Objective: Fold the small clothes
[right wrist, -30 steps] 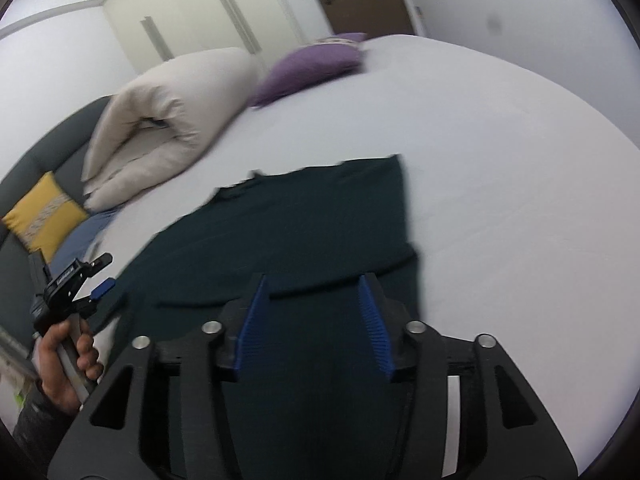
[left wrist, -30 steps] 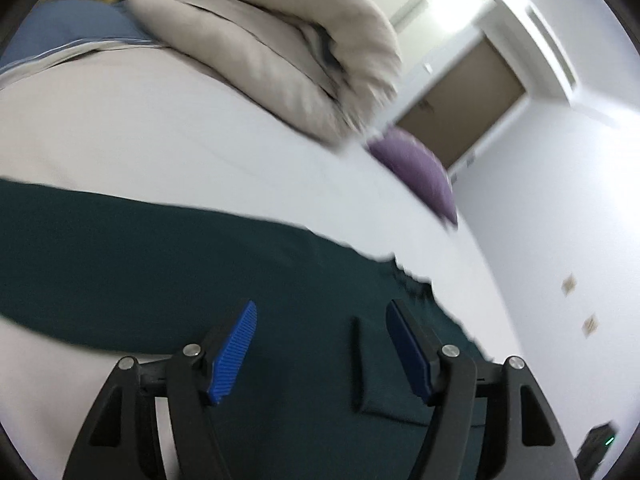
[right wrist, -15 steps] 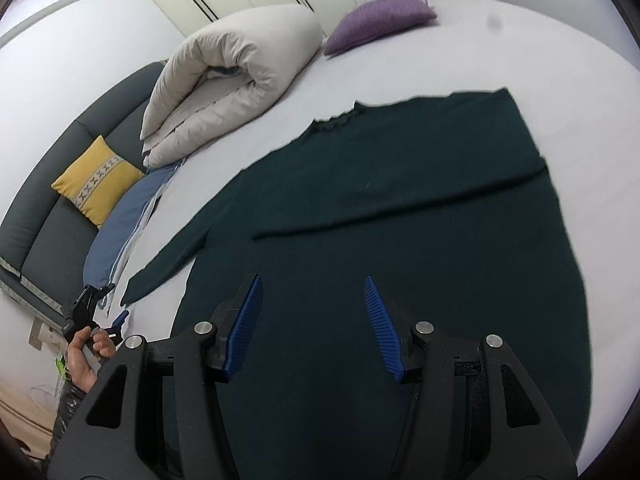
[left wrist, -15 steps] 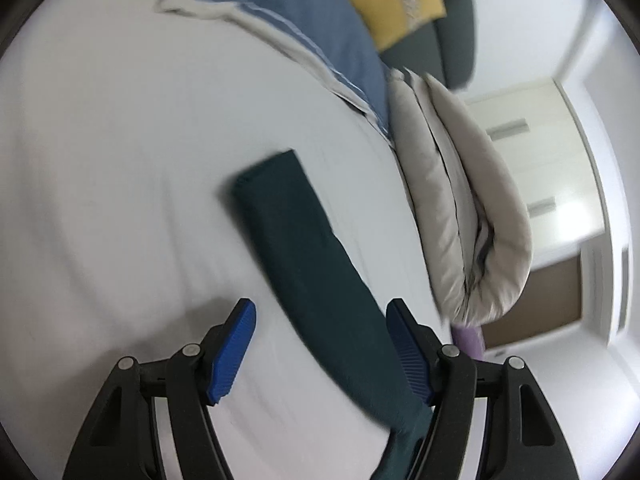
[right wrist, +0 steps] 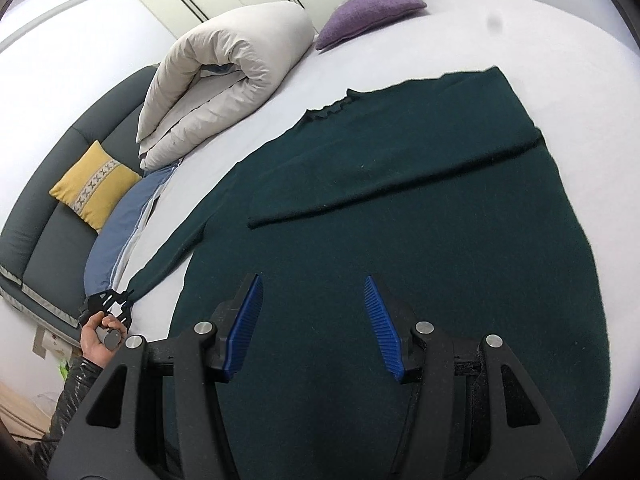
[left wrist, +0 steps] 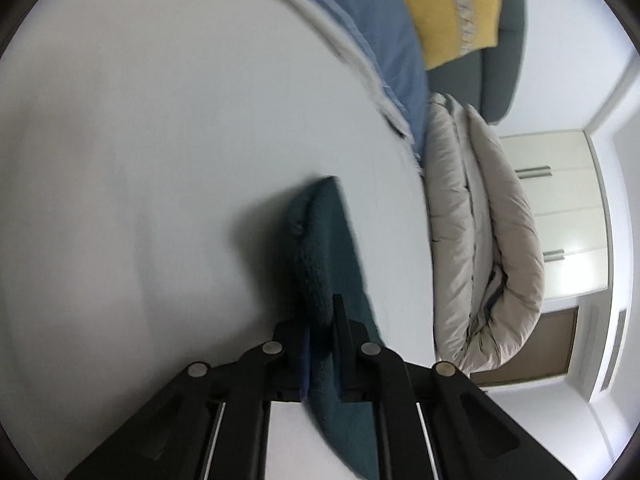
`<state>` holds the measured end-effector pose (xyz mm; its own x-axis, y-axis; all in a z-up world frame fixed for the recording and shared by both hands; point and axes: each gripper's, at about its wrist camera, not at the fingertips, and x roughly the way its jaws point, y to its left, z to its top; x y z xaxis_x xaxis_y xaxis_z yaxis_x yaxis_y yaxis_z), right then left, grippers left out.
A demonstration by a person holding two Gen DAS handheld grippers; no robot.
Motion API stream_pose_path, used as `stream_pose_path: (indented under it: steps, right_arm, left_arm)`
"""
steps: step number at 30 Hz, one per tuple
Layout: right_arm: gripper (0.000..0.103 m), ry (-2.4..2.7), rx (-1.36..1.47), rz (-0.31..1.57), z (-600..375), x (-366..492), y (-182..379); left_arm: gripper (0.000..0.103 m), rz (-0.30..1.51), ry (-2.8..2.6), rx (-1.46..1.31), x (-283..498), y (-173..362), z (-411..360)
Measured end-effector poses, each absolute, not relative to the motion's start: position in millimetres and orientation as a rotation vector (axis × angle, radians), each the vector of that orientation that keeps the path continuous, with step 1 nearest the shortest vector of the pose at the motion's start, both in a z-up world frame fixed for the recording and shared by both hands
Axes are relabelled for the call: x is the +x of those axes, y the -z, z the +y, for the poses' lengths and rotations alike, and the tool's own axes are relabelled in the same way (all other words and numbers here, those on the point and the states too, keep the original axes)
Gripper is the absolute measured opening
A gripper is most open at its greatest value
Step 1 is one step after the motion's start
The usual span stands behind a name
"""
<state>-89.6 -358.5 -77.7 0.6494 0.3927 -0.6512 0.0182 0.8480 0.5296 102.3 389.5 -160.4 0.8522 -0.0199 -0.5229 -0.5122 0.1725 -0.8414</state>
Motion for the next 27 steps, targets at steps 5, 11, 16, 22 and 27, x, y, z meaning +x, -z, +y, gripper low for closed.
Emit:
stream_pose_path:
  steps: [5,11,16,22,27]
  right_arm:
    - [0.051,-0.217,0.564,0.843,-368,-90,87]
    - [0.051,-0.191,0.623,0.829,-389,-96,98]
    - [0.051,-0.155,0.663,0.809,-411,-101,104]
    - [0.053,-0.154,0.692,0.814,-429,-81,103]
    - [0.053,-0.237,0.717,0.866,-413,-32,101]
  left_arm:
    - [0.008,0.506,-0.266,-1.041,129,94,329]
    - [0.008,0.597,0.011,-0.521,176,30,174]
    - [0.008,0.649,0.172,-0.126,177,38,35]
    - [0.017,0.758,0.251,0.186,169,95,-61]
    - [0.059,0.785,0.251,0.162,163,101,-55]
